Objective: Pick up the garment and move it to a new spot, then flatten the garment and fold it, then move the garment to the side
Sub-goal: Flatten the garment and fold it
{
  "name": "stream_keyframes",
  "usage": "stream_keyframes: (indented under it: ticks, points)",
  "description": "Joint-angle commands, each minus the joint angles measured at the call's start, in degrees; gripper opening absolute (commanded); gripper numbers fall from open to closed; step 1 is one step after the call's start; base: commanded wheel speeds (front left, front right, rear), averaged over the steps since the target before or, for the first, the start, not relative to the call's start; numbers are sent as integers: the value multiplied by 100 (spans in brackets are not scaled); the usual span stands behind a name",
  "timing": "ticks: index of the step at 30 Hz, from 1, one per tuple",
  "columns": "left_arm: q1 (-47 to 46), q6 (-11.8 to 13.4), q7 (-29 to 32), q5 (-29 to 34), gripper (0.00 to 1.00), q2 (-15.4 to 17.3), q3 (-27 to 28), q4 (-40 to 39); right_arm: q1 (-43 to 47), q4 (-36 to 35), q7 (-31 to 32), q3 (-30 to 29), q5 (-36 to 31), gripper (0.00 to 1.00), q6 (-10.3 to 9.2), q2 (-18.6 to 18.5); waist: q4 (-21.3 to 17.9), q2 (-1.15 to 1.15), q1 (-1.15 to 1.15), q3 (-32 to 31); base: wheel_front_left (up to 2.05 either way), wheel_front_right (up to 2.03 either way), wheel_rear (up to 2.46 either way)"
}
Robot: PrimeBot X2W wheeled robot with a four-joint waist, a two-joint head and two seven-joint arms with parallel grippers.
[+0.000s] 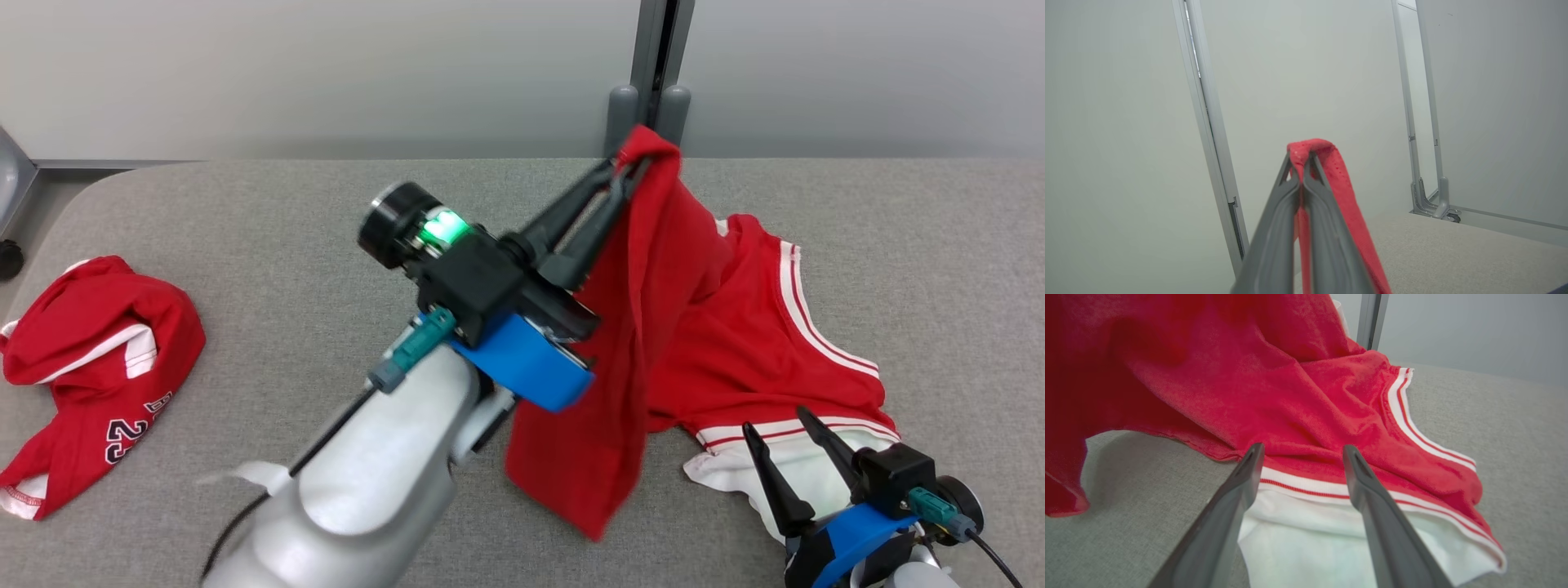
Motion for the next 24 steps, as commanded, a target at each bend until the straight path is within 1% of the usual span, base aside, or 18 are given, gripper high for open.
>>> stream_keyframes:
  ticks: [1, 4, 7, 8, 9, 13, 17, 18, 19, 20, 22, 23, 24]
  points:
    - [-172, -6, -15, 0, 0, 156, 165, 210, 31, 4, -2, 5, -42, 100, -2, 31, -17, 0, 1, 38, 0, 0, 0]
    - [-477, 13, -16, -24, 0, 351, 444, 762, -74, -28, -2, 55, -21, 100, -2, 57, -113, 0, 1, 179, 0, 0, 0]
    - [-719, 38, -15, -81, 0, 612, 734, 1331, -208, -67, -2, 104, 17, 100, -2, 67, -269, 0, 1, 378, 0, 0, 0]
    - [-755, 33, -16, -119, 0, 706, 831, 1512, -235, -80, -2, 101, 36, 100, -2, 69, -317, 0, 1, 441, 0, 0, 0]
    - [-755, 33, -16, -119, 0, 706, 831, 1512, -235, -80, -2, 101, 36, 100, -2, 69, -317, 0, 1, 441, 0, 0, 0]
    - [-861, 59, -16, -235, 0, 1045, 1213, 2126, -326, -109, -2, 135, 67, 100, -2, 61, -511, 0, 1, 654, 0, 0, 0]
    - [-810, 153, -17, -378, 0, 1275, 1604, 2625, -365, -99, -2, 129, 104, 100, -2, 44, -643, 0, 1, 772, 0, 0, 0]
    - [-771, 206, -16, -398, 22, 1315, 1708, 2757, -374, -86, -2, 121, 113, 100, -2, 46, -665, 0, 1, 787, 0, 0, 0]
    - [-730, 277, -16, -392, 73, 1355, 1797, 2870, -380, -76, -2, 125, 112, 100, -2, 39, -684, 0, 1, 801, 0, 0, 0]
    - [-699, 364, -16, -371, 100, 1377, 1878, 2976, -393, -72, -2, 133, 111, 100, -2, 40, -707, 0, 1, 816, 0, 0, 0]
    - [-689, 546, -16, -289, 100, 1371, 1989, 3066, -406, -74, -2, 130, 107, 100, -2, 46, -734, 0, 1, 839, 0, 0, 0]
    - [-672, 684, -16, -263, 100, 1337, 2085, 3022, -416, -74, -2, 119, 114, 100, -2, 37, -734, 0, 1, 845, 0, 0, 0]
    - [-602, 772, -16, -215, 100, 1303, 2137, 2989, -425, -74, -2, 107, 117, 100, -2, 32, -730, 0, 1, 850, 0, 0, 0]
